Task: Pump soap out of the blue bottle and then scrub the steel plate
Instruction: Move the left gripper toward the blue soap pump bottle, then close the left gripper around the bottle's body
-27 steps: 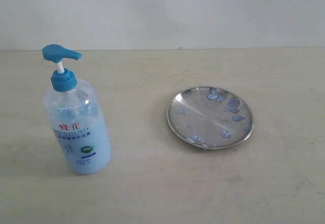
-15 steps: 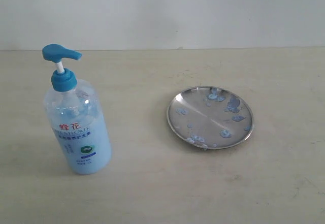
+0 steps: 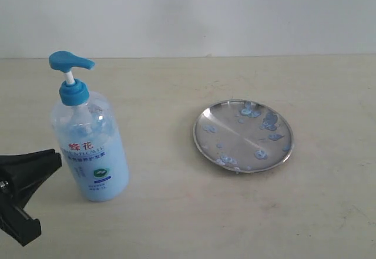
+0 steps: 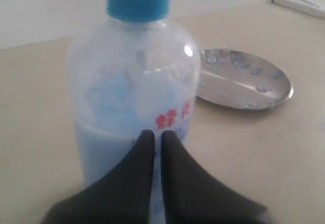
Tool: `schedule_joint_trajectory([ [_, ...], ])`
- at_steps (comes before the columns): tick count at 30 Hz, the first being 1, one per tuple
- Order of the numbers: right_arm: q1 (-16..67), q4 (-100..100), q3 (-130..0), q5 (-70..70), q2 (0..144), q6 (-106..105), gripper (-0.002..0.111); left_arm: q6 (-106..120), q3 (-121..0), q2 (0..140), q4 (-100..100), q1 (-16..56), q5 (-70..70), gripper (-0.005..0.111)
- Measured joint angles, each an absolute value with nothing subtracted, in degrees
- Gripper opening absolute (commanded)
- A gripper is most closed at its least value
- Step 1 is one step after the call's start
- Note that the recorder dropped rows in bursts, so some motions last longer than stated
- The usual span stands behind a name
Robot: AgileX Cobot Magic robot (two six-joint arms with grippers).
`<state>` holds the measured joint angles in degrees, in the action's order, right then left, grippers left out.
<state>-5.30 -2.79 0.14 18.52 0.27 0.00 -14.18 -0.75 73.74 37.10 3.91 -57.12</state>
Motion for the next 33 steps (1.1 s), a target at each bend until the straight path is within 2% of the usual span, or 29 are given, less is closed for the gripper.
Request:
schedule_joint_trajectory([
  [2, -5.30, -2.79, 0.14, 18.52, 0.27, 0.00, 0.001, -13.65, -0.75, 74.30, 38.85, 3.91, -55.57, 0.035],
  [4, -5.30, -2.79, 0.14, 18.52, 0.27, 0.00, 0.001, -13.87, -0.75, 74.96, 39.02, 3.91, -54.06, 0.089],
  [5, -5.30, -2.79, 0.14, 18.52, 0.27, 0.00, 0.001, -15.84, -0.75, 75.45, 38.49, 3.91, -53.79, 0.111],
  [11, -5.30, -2.79, 0.14, 18.52, 0.27, 0.00, 0.001, -19.04, -2.67, 76.96, 26.38, 3.91, -54.09, 0.110],
  [22, -5.30, -2.79, 0.14, 18.52, 0.27, 0.00, 0.001, -19.35, -6.69, 82.92, 34.90, 3.91, -58.55, 0.110],
  [33, -5.30, -2.79, 0.14, 18.52, 0.27, 0.00, 0.001, -14.18, -14.44, 98.56, 36.86, 4.01, -66.84, 0.110],
])
